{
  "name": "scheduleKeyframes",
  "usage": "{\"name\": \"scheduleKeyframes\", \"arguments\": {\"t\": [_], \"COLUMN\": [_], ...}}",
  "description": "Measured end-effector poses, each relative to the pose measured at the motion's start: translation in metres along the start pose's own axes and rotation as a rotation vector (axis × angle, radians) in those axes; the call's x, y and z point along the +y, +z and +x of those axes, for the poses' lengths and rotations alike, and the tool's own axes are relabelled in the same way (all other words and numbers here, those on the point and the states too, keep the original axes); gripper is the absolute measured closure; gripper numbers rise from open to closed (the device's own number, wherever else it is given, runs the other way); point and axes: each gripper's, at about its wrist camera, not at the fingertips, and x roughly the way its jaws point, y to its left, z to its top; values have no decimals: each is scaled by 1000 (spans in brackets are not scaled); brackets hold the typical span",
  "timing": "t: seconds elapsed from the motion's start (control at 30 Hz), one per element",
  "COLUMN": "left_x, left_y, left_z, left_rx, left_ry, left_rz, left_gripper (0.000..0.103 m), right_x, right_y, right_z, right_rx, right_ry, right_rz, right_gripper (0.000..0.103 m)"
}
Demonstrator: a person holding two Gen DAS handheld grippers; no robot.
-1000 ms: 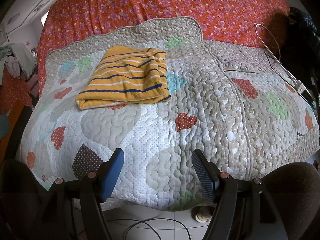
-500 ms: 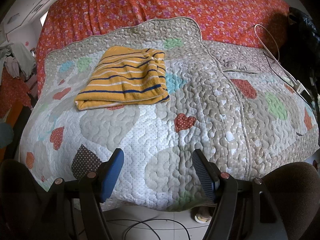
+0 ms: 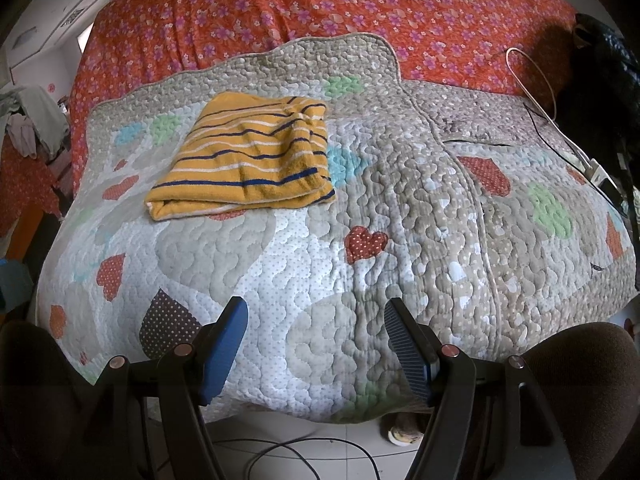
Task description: Fold small clothes
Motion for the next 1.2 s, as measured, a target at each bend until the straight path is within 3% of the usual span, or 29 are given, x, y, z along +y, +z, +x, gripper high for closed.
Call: {"name": "scheduleKeyframes", "arguments": {"t": [1.2], "left_x": [11], "left_y": [-11], "left_z": [23], "left_rx": [76], "left_ry": [17], "left_rz": [-24], "left_gripper": [0], "right_x": [4], "right_y": [-4], "right_z": [6], "right_rx": [11], "right_ry": [-11], "right_rz": [-44], "right_gripper": [26]}}
